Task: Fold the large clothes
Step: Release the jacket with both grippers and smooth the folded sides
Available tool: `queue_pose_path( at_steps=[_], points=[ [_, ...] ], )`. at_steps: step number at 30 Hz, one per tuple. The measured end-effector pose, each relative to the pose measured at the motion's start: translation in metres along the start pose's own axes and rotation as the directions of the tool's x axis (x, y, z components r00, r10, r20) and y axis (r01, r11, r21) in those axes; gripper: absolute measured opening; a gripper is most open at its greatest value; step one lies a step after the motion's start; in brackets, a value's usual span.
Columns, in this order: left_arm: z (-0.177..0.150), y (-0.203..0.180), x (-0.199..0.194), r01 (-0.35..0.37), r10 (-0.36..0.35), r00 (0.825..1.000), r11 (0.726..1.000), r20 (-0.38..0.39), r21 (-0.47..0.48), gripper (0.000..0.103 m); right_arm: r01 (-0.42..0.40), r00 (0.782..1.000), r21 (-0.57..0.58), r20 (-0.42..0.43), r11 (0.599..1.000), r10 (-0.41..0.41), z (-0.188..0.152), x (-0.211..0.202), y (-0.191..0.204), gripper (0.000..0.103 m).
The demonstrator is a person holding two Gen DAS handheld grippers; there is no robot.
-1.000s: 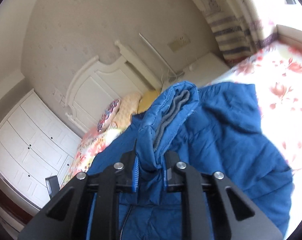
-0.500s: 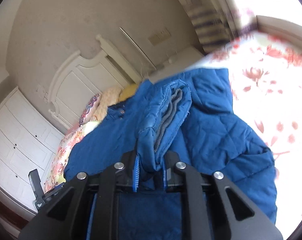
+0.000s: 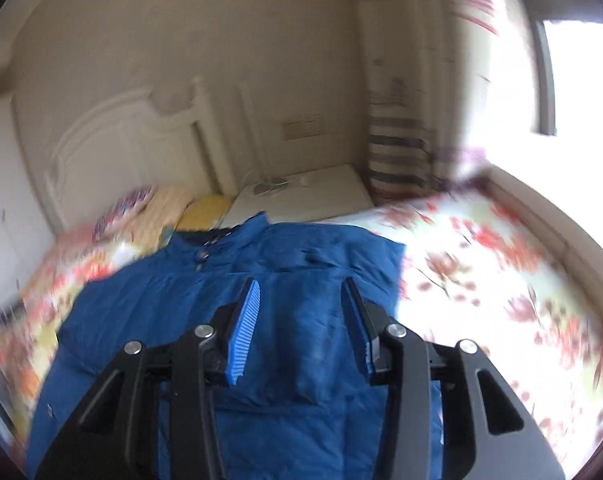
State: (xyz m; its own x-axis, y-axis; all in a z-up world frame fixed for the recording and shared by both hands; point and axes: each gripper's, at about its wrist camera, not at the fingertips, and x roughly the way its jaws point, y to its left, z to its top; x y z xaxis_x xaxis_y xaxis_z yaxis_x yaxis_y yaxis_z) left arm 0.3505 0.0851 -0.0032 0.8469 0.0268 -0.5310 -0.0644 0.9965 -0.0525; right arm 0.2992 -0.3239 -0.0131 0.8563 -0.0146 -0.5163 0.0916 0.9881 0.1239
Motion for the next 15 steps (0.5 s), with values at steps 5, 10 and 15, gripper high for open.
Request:
queue_pose_path(
  at_steps=[5,10,15],
  points=[
    [0.005,-0.071,0.067,0.12,-0.087,0.98,0.976,-0.176,0.183,0.095,0.011,0.994,-0.168,-0.108,0.986,-0.03,-0.004,0.05,0.049,0.047],
    [-0.042,-0.076,0.128,0.142,-0.063,0.94,0.966,-0.336,0.217,0.099,-0.026,0.973,-0.179,-0.231,0.984,-0.016,-0.035,0.084,0.038,0.051],
    [-0.034,-0.074,0.109,0.137,-0.063,0.947,0.966,-0.315,0.218,0.097,-0.085,0.969,-0.132,-0.242,0.988,0.051,-0.022,0.072,0.03,0.051]
  ],
)
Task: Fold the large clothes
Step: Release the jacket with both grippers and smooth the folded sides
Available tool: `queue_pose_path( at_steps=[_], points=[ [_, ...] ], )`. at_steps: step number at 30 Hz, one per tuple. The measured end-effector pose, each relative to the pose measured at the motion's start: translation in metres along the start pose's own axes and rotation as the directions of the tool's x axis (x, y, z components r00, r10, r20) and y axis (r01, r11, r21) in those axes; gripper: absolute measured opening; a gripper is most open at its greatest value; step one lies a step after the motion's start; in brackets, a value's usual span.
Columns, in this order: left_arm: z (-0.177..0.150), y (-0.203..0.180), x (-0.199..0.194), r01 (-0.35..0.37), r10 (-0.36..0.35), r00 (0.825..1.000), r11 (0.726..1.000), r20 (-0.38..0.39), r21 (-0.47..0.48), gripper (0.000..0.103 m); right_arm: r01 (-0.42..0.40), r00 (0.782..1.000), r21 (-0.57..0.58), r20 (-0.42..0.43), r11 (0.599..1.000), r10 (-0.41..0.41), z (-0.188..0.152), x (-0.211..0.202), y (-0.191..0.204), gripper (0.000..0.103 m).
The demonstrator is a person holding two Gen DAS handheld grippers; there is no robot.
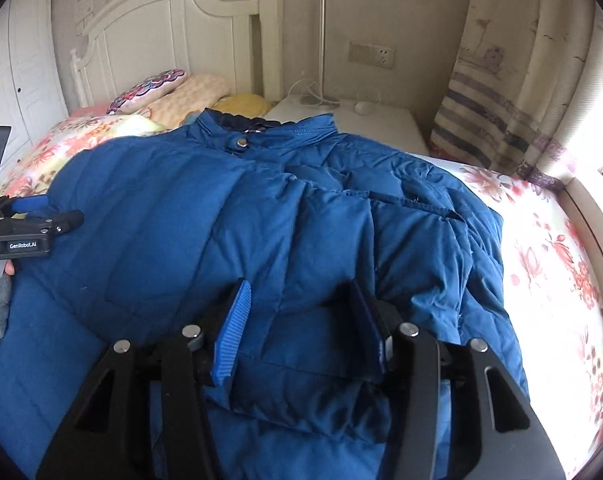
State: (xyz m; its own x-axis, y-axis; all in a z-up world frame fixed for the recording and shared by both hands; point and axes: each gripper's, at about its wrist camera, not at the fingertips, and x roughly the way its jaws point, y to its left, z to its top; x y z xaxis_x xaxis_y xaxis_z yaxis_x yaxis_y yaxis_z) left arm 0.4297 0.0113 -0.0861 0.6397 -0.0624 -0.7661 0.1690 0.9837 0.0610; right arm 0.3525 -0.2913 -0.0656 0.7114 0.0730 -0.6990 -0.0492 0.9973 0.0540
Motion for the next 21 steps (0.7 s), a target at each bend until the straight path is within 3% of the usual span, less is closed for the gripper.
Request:
queue_pose_path(
  at_steps=[2,5,8,10,12,15,18,21],
  points=[
    [0.012,-0.005,-0.022,0.04,-0.039,0.996,0.999,0.08,-0.008,0.097,0.013,0.997,0.019,0.077,1.0,-0.014,0.008,-0.016,-0.005,0.051],
    [0.032,-0.026,-0.038,0.06,-0.065,0.989,0.997,0.137,0.04,0.097,0.063,0.995,0.02,0.079,0.998,-0.064,0.015,-0.012,-0.011,0.051],
    [0.038,-0.055,-0.004,0.044,-0.051,0.996,0.995,0.069,0.094,0.098,0.105,0.994,0.014,-0.029,0.994,-0.105,0.008,0.02,-0.019,0.051],
    [0.029,-0.065,0.034,0.036,-0.033,0.999,0.994,-0.025,0.107,0.099,0.087,0.996,0.01,-0.013,0.996,-0.087,0.001,0.025,-0.02,0.052],
    [0.019,-0.068,0.042,0.035,-0.036,0.999,0.994,0.008,0.106,0.099,0.066,0.998,0.018,-0.017,0.998,-0.066,0.002,0.023,-0.023,0.053],
    [0.022,-0.065,0.036,0.048,-0.046,0.999,0.994,-0.022,0.102,0.099,0.05,0.998,0.013,-0.042,0.999,-0.049,0.007,0.02,-0.026,0.054],
    [0.039,-0.052,0.011,0.065,-0.069,0.997,0.994,0.041,0.087,0.099,0.045,0.999,0.024,0.001,0.999,-0.045,0.022,0.006,-0.03,0.056],
    [0.066,-0.027,0.006,0.026,-0.029,0.996,0.999,0.079,0.033,0.099,0.087,0.996,0.029,0.033,0.996,-0.088,0.04,0.008,-0.04,0.06]
  ],
)
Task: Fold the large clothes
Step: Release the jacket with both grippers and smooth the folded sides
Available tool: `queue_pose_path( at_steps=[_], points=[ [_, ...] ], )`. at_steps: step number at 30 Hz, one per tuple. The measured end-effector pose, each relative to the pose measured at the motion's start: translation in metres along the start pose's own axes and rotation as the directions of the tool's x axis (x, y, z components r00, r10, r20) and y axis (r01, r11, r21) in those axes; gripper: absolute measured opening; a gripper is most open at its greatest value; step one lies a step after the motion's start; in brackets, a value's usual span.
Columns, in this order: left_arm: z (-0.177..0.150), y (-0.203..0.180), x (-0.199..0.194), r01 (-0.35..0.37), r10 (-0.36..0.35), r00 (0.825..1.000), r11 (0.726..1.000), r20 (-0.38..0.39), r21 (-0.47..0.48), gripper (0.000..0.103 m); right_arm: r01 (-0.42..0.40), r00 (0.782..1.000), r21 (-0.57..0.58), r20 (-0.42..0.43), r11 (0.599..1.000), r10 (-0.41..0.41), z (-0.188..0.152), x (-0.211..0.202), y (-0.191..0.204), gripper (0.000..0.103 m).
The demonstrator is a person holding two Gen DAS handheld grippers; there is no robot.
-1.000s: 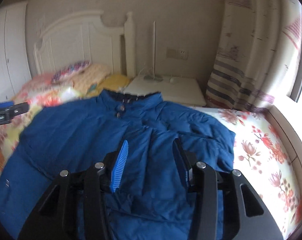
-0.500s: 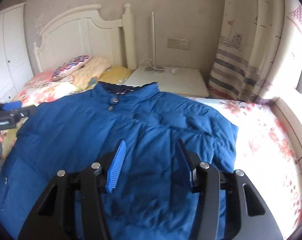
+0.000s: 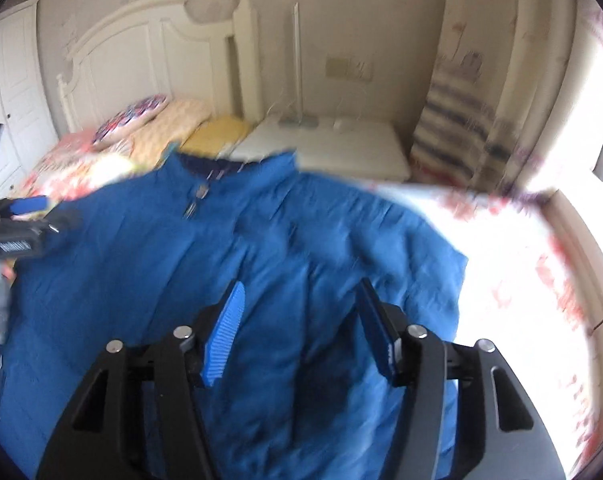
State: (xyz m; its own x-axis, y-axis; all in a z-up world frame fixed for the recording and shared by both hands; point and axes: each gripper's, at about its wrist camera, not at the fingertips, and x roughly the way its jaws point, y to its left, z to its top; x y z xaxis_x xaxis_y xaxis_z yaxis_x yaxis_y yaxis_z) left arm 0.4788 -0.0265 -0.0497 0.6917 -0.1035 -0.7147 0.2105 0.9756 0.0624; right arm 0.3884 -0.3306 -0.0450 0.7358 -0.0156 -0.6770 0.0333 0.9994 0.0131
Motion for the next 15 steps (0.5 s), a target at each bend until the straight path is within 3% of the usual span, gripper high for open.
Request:
queue_pose_path(
  at_steps=[2,4,5,6,9,11,13,15],
  points=[
    [0.01,0.014,0.017,-0.023,0.022,0.999,0.999,-0.048,-0.023,0.099,0.008,0.999,0.039,-0.05,0.999,-0.006,0.008,0.021,-0.015,0.061],
    [0.008,0.028,0.048,-0.031,0.024,0.989,0.998,-0.147,-0.048,0.099,0.001,0.988,0.067,-0.153,0.998,0.009,0.005,0.05,-0.03,0.063],
    [0.002,0.033,0.066,-0.013,0.002,0.979,0.998,-0.204,-0.054,0.099,-0.036,0.985,0.093,-0.168,0.995,0.051,0.003,0.059,-0.036,0.065],
    [-0.001,0.033,0.075,-0.005,-0.006,0.977,0.999,-0.214,-0.051,0.099,-0.082,0.981,0.136,-0.162,0.987,0.104,-0.001,0.064,-0.045,0.067],
    [-0.008,0.03,0.074,-0.012,0.006,0.984,0.999,-0.177,-0.036,0.099,-0.119,0.977,0.16,-0.157,0.98,0.145,-0.001,0.063,-0.052,0.067],
    [-0.007,0.029,0.066,-0.031,0.024,0.987,0.999,-0.157,-0.04,0.099,-0.074,0.984,0.149,-0.148,0.986,0.096,0.002,0.052,-0.048,0.066],
    [-0.01,0.026,0.046,-0.048,0.042,0.993,0.998,-0.11,-0.048,0.099,-0.039,0.997,0.099,-0.063,0.994,0.045,0.004,0.022,-0.034,0.066],
    [-0.017,0.019,0.012,-0.047,0.047,0.999,0.998,-0.011,-0.044,0.099,-0.039,0.998,0.032,0.048,0.999,0.038,-0.003,-0.013,-0.011,0.066]
  ],
)
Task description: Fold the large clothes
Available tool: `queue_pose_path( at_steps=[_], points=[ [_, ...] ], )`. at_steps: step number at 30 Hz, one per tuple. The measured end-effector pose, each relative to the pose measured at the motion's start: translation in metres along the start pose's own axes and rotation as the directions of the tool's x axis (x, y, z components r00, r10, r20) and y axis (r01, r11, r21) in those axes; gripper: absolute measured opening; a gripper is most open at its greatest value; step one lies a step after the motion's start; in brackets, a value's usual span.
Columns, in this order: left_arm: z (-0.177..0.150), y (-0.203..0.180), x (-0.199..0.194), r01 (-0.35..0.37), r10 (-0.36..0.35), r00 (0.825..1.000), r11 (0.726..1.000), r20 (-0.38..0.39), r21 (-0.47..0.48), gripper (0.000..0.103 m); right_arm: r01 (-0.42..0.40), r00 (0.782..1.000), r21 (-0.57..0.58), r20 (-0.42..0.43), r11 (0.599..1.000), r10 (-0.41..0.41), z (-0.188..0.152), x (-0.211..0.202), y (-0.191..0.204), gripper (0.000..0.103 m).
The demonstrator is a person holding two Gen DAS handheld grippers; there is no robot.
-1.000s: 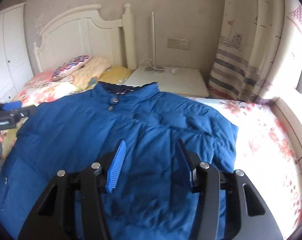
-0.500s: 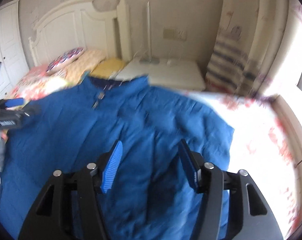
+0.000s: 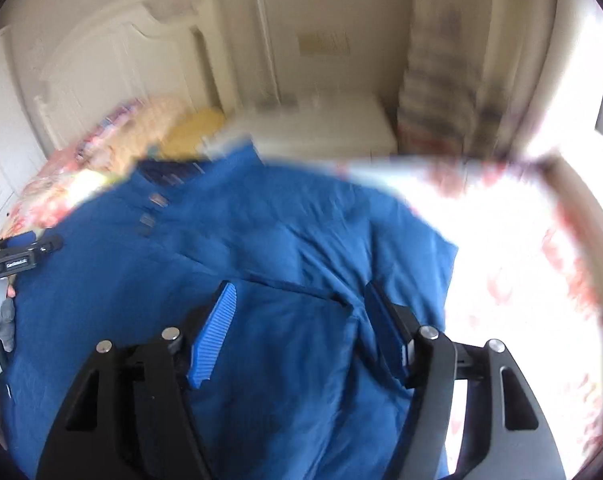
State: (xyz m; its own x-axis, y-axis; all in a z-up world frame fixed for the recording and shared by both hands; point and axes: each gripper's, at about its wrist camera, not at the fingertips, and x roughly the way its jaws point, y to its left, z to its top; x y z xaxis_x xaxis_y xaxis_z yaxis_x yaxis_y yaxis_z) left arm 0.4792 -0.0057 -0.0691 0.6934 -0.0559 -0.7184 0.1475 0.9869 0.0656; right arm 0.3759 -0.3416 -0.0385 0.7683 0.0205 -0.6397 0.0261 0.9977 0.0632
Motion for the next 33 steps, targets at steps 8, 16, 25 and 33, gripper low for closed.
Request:
queue_pose_path(
  at_steps=[8,16,25,33],
  points=[
    [-0.054,-0.051,-0.006,0.073,-0.067,0.996,0.989,-0.056,0.129,0.099,-0.047,0.992,-0.177,-0.123,0.983,0.025,-0.044,0.027,0.053,0.069],
    [-0.06,-0.054,-0.001,0.032,-0.028,0.999,0.99,-0.034,0.138,0.099,-0.027,0.992,-0.194,-0.129,0.981,0.002,-0.046,0.034,0.058,0.071],
    [-0.1,-0.072,-0.098,0.062,-0.066,0.997,0.989,0.026,0.134,0.098,-0.09,0.993,-0.145,-0.09,0.985,0.077,-0.067,-0.04,0.064,0.076],
    [-0.144,-0.069,-0.104,0.044,-0.035,0.997,0.99,-0.063,0.134,0.098,-0.108,0.982,-0.177,-0.171,0.978,0.077,-0.108,-0.072,0.067,0.079]
  ],
)
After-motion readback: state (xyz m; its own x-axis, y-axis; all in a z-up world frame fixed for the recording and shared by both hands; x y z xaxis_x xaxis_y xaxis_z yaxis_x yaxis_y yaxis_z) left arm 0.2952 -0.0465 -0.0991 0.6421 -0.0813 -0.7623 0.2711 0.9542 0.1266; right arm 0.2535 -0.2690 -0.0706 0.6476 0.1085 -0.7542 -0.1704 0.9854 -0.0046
